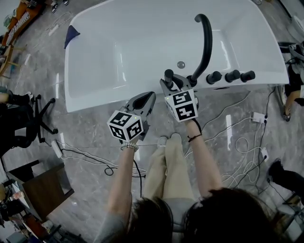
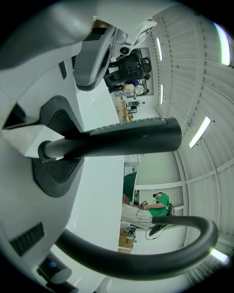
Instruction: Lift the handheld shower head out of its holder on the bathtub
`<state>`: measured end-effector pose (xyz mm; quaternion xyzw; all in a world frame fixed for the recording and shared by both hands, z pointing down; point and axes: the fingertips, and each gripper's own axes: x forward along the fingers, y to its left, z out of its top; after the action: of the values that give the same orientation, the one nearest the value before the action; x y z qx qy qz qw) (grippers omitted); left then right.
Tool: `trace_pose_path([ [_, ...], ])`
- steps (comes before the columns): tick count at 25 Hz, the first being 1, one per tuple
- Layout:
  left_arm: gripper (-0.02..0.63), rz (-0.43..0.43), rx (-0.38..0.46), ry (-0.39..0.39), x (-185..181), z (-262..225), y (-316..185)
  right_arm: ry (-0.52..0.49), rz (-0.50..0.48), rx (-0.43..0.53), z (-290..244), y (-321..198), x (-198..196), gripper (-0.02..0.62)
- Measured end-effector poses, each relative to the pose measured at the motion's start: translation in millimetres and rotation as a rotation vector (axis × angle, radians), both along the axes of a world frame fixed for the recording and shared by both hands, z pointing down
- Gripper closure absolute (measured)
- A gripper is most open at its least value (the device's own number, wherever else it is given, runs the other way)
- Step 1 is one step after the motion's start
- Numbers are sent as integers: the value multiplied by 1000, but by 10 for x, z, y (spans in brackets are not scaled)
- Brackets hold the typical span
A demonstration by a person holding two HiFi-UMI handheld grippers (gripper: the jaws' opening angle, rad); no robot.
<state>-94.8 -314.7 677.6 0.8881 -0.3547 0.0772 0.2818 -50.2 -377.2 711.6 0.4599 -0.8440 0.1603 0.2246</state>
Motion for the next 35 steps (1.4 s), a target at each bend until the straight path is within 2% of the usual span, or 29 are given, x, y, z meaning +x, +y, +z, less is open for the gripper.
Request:
trace_pose_path([
  [7, 601, -19, -6, 11, 3, -86, 17, -8, 26, 6, -159, 15, 11, 463],
  [16, 601, -29, 26, 28, 15, -517, 27, -28, 70, 57, -745, 87, 116, 463],
  [35, 601, 94, 165, 51, 400, -1717, 229, -17, 95, 207, -2189, 351, 496, 463],
])
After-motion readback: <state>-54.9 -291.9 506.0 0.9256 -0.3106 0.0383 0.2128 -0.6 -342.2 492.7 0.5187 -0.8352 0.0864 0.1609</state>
